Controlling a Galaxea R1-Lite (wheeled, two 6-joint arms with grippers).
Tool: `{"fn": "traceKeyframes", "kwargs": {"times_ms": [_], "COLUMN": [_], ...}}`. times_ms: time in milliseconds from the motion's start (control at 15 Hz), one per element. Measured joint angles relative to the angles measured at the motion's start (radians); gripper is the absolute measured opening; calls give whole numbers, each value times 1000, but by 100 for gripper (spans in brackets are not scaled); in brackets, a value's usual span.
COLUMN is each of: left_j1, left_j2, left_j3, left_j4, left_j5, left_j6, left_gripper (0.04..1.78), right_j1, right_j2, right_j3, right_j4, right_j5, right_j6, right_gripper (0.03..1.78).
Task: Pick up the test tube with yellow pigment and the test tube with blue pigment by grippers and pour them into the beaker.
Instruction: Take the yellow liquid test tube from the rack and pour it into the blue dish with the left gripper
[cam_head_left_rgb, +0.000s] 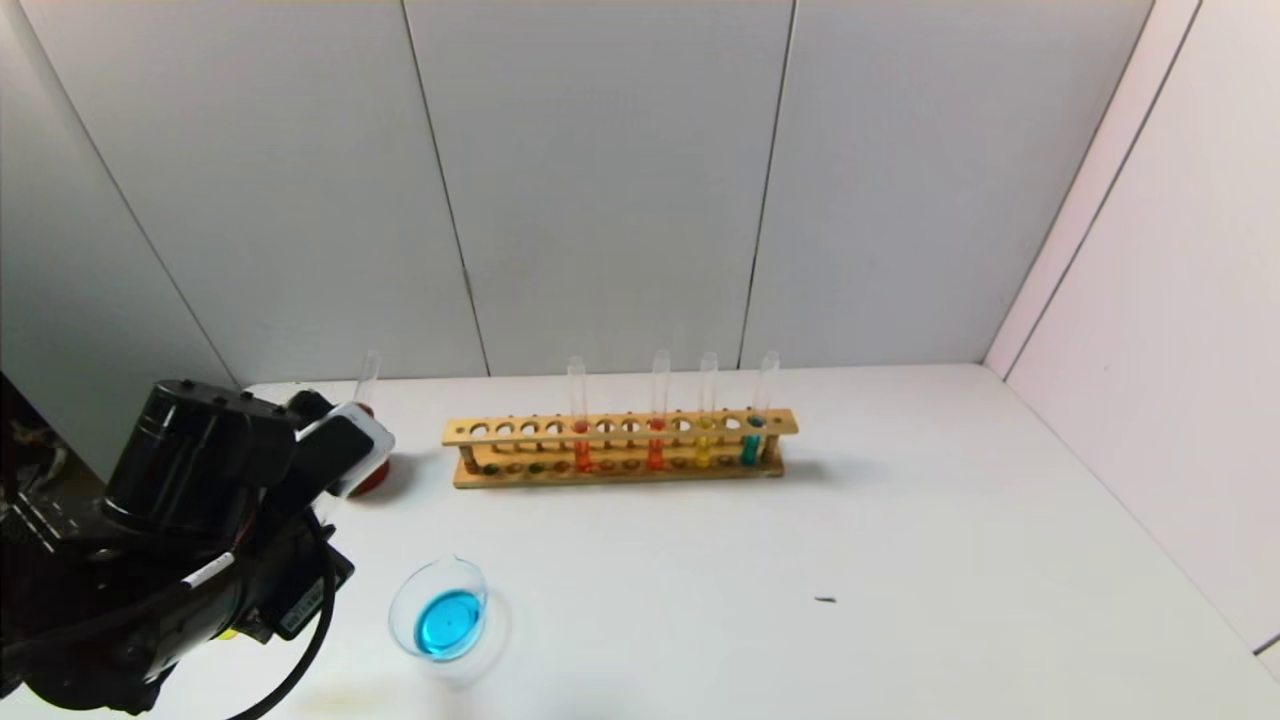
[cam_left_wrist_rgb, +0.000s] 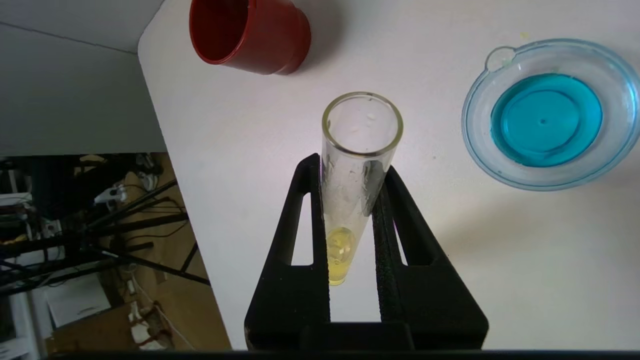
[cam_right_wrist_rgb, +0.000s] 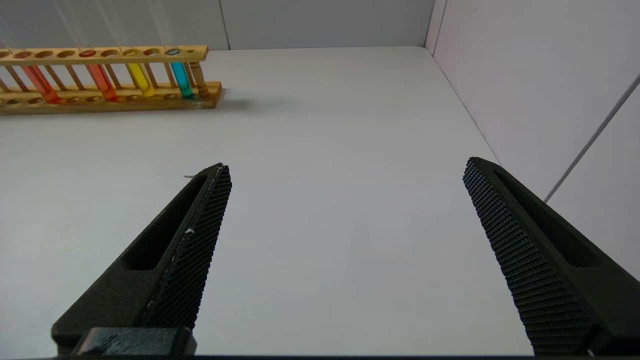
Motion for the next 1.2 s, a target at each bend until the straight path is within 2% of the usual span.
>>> {"fn": "traceKeyframes", "kwargs": {"times_ms": [600, 867, 1200], "left_j1": [-32, -84, -127], "left_j2": [148, 182, 241], "left_j3": [3, -6, -45], "left_j4": [14, 95, 179], "left_j5": [26, 113, 122], "left_j6": [216, 237, 244], "left_gripper": [31, 31, 31], "right_j1": [0, 0, 0], "right_j2": [0, 0, 0], "right_j3": [0, 0, 0], "right_j4": [0, 0, 0], "right_j5": [0, 0, 0], "right_j6": [0, 0, 0], "right_gripper": [170, 170, 170]}}
